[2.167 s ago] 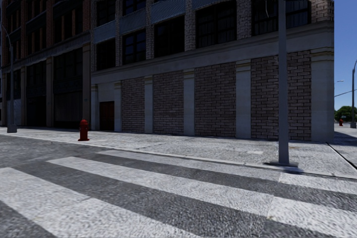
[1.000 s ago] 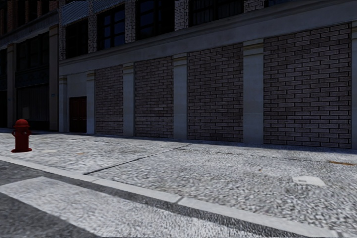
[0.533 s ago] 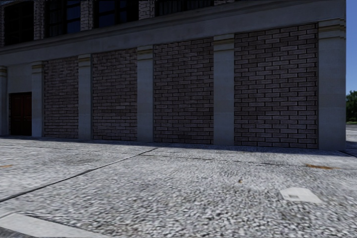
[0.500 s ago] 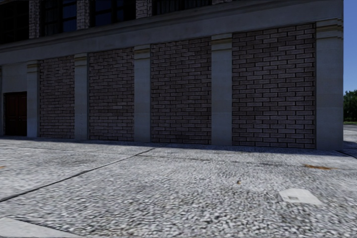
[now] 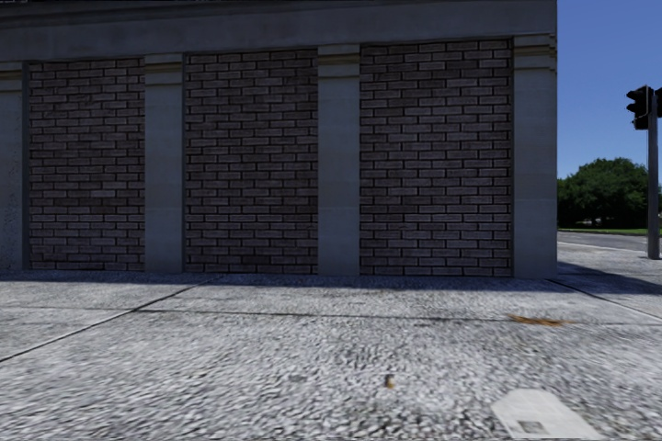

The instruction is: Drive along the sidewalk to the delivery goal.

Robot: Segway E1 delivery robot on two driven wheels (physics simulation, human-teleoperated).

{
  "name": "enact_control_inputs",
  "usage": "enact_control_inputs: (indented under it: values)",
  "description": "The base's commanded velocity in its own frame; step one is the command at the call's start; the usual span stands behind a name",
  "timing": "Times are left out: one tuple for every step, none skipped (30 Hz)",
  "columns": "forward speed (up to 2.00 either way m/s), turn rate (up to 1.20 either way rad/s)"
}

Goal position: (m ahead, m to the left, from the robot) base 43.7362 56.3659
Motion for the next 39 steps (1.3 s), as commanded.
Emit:
enact_control_inputs:
  values:
    - [1.48, -0.63]
    - [1.48, -0.63]
    - [1.48, -0.63]
    - [1.48, -0.63]
    - [1.48, -0.63]
    - [1.48, -0.63]
    - [1.48, -0.64]
    - [1.48, -0.67]
    - [1.48, -0.67]
    - [1.48, -0.69]
    - [1.48, -0.7]
    - [1.48, -0.71]
    - [1.48, -0.71]
    - [1.48, -0.71]
    - [1.48, -0.71]
    - [1.48, -0.71]
    - [1.48, -0.71]
    - [1.48, -0.71]
    - [1.48, -0.71]
    - [1.47, -0.71]
    - [1.47, -0.71]
    - [1.47, -0.71]
    - [1.47, -0.71]
    - [1.47, -0.71]
    - [1.47, -0.71]
    - [1.47, -0.71]
    - [1.47, -0.71]
    - [1.47, -0.71]
    - [1.47, -0.71]
    - [1.47, -0.71]
    - [1.47, -0.71]
    - [1.47, -0.71]
    - [1.47, -0.71]
    - [1.47, -0.71]
    - [1.47, -0.71]
    - [1.47, -0.71]
    - [1.47, -0.71]
    - [1.47, -0.71]
    - [1.47, -0.71]
